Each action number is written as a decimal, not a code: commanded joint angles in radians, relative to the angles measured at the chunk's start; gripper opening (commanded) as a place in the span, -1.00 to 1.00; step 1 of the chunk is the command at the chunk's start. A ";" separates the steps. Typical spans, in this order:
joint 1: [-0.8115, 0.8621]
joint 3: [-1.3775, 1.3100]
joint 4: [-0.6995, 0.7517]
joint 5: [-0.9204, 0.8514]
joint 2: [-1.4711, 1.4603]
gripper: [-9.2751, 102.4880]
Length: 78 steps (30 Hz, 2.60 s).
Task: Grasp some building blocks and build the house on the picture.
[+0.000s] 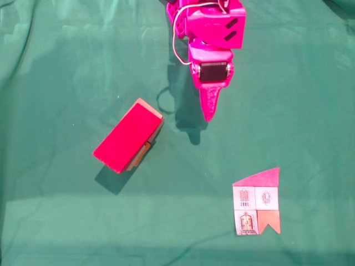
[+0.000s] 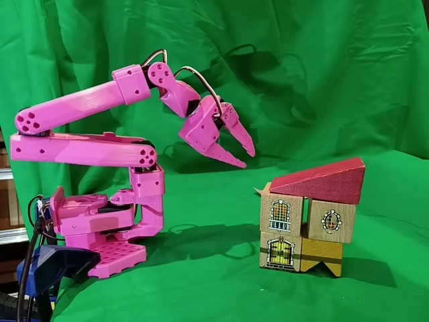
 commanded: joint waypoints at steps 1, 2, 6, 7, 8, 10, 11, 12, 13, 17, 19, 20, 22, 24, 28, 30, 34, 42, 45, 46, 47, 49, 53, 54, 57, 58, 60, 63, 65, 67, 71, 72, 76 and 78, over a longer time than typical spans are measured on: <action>-0.008 0.020 -0.015 0.008 0.043 -0.72; -0.008 0.029 -0.015 0.008 0.052 -0.72; -0.008 0.074 -0.049 0.008 0.086 -0.72; -0.008 0.092 -0.072 0.008 0.095 -0.73; -0.008 0.110 -0.100 0.008 0.103 -0.74; -0.008 0.149 -0.158 0.008 0.120 -0.79; -0.008 0.163 -0.183 0.008 0.126 -0.81; -0.008 0.175 -0.202 0.008 0.130 -0.83; -0.008 0.184 -0.218 0.008 0.137 -0.83; -0.008 0.225 -0.233 0.008 0.160 -0.83; -0.008 0.256 -0.233 0.008 0.178 -0.83; -0.008 0.273 -0.233 0.008 0.189 -0.83; -0.008 0.301 -0.233 0.008 0.215 -0.83; -0.008 0.321 -0.233 0.008 0.238 -0.83; -0.008 0.351 -0.233 0.008 0.272 -0.83; -0.008 0.362 -0.233 0.008 0.288 -0.83; -0.006 0.380 -0.229 0.008 0.331 -0.83; -0.006 0.410 -0.219 0.008 0.337 -0.83; -0.006 0.411 -0.219 0.008 0.337 -0.83; -0.006 0.411 -0.219 0.008 0.337 -0.83; -0.006 0.411 -0.219 0.008 0.337 -0.83; -0.006 0.408 -0.219 0.008 0.336 -0.83; -0.006 0.394 -0.219 0.008 0.331 -0.83; -0.006 0.394 -0.219 0.008 0.331 -0.83; -0.006 0.399 -0.219 0.008 0.327 -0.83; -0.006 0.405 -0.219 0.008 0.327 -0.83; -0.006 0.411 -0.219 0.008 0.328 -0.83; -0.006 0.411 -0.218 0.008 0.328 -0.83; -0.006 0.411 -0.218 0.008 0.328 -0.83; -0.006 0.411 -0.216 0.005 0.330 -0.83; -0.006 0.411 -0.216 -0.003 0.327 -0.83; -0.006 0.411 -0.216 -0.003 0.325 -0.83; 0.008 0.411 -0.216 -0.005 0.325 -0.83; 0.008 0.411 -0.216 -0.005 0.325 -0.83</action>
